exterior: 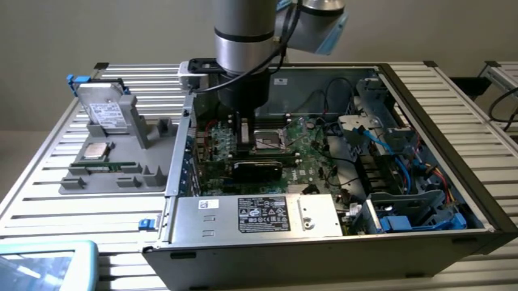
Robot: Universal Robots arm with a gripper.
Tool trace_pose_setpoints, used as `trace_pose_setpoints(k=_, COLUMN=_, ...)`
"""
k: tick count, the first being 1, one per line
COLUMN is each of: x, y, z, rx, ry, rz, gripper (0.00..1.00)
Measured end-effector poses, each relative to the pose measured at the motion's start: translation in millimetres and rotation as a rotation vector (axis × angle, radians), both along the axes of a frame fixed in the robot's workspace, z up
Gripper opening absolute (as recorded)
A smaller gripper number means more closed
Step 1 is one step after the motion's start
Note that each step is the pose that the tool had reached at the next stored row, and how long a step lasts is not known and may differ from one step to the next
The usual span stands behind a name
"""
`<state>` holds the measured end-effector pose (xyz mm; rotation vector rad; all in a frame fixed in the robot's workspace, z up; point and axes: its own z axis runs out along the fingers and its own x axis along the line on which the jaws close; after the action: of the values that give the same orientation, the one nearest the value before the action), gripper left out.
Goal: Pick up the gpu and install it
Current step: 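Press down on the gpu until it lock into place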
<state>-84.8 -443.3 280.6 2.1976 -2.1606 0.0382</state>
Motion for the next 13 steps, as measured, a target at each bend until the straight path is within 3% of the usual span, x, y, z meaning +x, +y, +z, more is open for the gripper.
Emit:
trace_pose_setpoints(k=4, x=10.6, y=-1.4, z=-0.5, rx=0.0033, ry=-0.0001, rz=0.000, gripper=0.11)
trace_pose_setpoints(k=13, x=12.8, y=-2.0, z=-10.7, rx=0.0226, ry=-0.0002, rz=-0.001, gripper=0.11)
